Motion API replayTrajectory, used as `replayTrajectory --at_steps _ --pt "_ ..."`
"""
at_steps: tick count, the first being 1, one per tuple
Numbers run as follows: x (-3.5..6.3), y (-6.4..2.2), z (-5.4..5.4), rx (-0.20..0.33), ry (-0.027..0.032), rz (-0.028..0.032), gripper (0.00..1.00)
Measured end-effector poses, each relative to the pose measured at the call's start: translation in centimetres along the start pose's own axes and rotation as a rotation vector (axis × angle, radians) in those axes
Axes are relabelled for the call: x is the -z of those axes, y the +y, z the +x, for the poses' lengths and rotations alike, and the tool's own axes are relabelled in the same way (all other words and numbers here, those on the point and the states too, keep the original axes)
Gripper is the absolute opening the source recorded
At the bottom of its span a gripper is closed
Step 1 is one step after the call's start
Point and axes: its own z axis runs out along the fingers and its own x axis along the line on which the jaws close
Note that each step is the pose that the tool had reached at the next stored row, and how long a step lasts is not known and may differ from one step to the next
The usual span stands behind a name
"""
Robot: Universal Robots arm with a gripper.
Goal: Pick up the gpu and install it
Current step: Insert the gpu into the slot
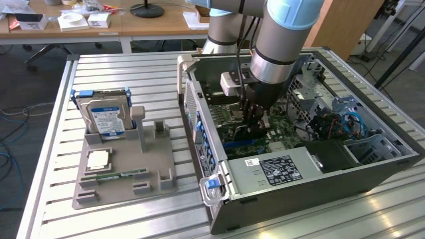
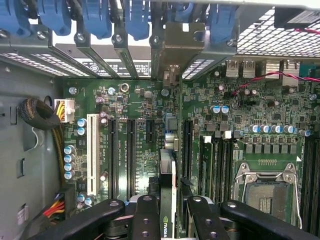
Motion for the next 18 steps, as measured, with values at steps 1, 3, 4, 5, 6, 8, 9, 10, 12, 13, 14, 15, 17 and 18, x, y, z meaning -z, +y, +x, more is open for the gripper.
replayTrajectory --at_steps 1,3,4,5,6,8,9,10,12,13,14,15,17,18 --pt "0.0 0.0 0.0 -0.002 0.0 0.0001 0.26" --pt "0.0 0.0 0.0 -0.006 -0.0001 0.0003 0.26" --pt "0.0 0.0 0.0 -0.008 -0.0001 0.0003 0.26" --pt "0.0 0.0 0.0 -0.01 -0.0001 0.0004 0.26" --pt "0.0 0.0 0.0 -0.012 -0.0001 0.0005 0.26" --pt "0.0 0.0 0.0 -0.019 0.0 0.0007 0.26" --pt "0.0 0.0 0.0 -0.022 -0.0001 0.0008 0.26" --pt "0.0 0.0 0.0 -0.024 -0.0001 0.0009 0.26" --pt "0.0 0.0 0.0 -0.027 -0.0001 0.001 0.26" --pt "0.0 0.0 0.0 -0.028 -0.0001 0.001 0.26" --pt "0.0 0.0 0.0 -0.028 -0.0001 0.001 0.26" --pt "0.0 0.0 0.0 -0.028 -0.0001 0.001 0.26" --pt "-0.05 0.0 0.0 -0.028 -0.0001 0.001 0.26" --pt "-0.06 0.0 0.0 -0.028 -0.0001 0.001 0.26"
